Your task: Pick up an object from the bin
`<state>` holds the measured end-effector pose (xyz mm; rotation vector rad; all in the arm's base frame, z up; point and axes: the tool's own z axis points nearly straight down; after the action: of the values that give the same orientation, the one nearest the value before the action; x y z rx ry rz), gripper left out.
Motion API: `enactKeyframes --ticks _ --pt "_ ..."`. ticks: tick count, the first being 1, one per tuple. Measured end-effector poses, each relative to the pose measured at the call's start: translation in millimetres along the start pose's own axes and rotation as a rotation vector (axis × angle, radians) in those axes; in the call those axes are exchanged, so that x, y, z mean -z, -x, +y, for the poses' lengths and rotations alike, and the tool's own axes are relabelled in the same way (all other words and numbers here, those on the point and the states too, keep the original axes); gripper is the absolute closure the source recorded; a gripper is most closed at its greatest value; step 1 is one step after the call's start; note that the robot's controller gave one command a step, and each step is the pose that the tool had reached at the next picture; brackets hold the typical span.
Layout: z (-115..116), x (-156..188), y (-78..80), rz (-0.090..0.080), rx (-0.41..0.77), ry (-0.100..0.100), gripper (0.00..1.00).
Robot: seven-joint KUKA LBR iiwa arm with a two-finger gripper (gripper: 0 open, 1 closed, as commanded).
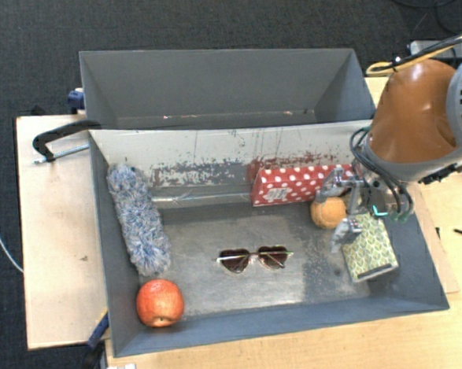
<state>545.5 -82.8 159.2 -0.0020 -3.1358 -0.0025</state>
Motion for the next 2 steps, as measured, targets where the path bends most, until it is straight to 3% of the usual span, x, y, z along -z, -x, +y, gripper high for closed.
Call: enactKeyframes --ticks 1,2 --pt "0.3 3.5 1.2 -0.006 0.001 -0.001 0.0" --pt "-17.4 -17.9 10.3 -0.013 -0.073 0.001 0.0"
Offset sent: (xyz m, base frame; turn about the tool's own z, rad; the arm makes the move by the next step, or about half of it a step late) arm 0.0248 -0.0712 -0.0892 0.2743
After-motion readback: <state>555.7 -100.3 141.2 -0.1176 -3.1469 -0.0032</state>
